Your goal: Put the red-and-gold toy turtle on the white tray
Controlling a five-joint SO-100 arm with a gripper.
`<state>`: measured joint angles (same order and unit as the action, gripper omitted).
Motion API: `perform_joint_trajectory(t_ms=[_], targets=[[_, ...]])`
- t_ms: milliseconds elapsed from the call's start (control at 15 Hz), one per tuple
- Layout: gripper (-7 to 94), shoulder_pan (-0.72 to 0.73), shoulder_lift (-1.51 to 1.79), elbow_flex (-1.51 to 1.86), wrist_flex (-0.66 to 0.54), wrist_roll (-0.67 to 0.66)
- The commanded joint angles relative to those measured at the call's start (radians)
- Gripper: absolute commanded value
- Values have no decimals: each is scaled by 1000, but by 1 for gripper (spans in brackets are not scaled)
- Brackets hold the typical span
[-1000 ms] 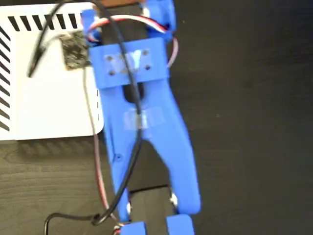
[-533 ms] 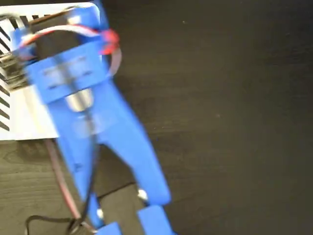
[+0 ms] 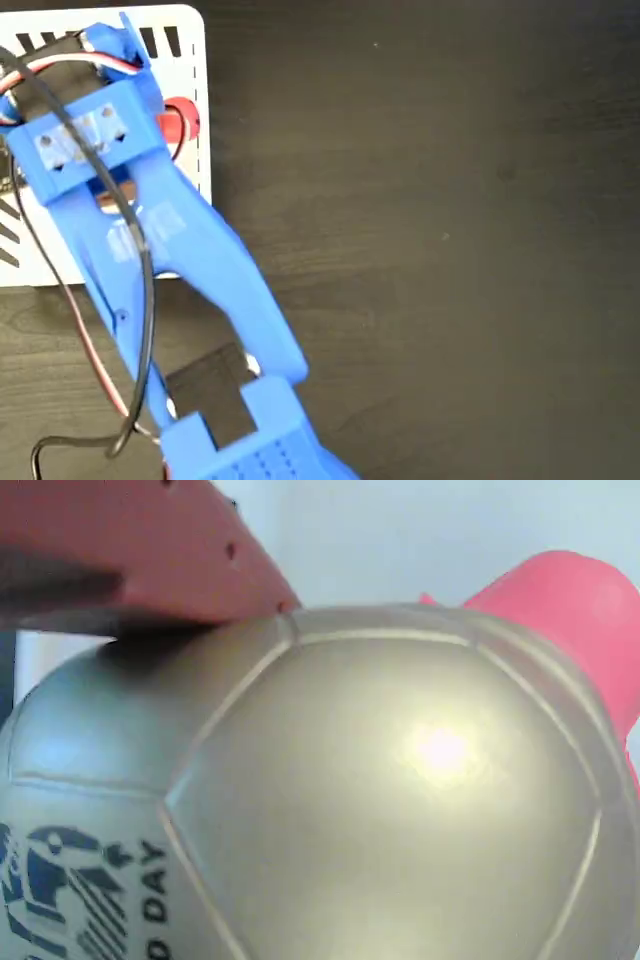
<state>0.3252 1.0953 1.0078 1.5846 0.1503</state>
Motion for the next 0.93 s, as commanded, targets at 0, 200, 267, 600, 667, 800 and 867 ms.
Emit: perform_joint_trajectory(t_ms=[0,200,267,600,667,800,867], targets=[[0,20,26,-54,-9,20],[0,40,-5,-58,-11,15],[0,44,-15,-58,-11,21],[2,67,-46,-55,-11,35],[8,67,-46,-60,-8,37],[43,67,-46,-52,-3,20],[53,67,-46,-49,-3,17]])
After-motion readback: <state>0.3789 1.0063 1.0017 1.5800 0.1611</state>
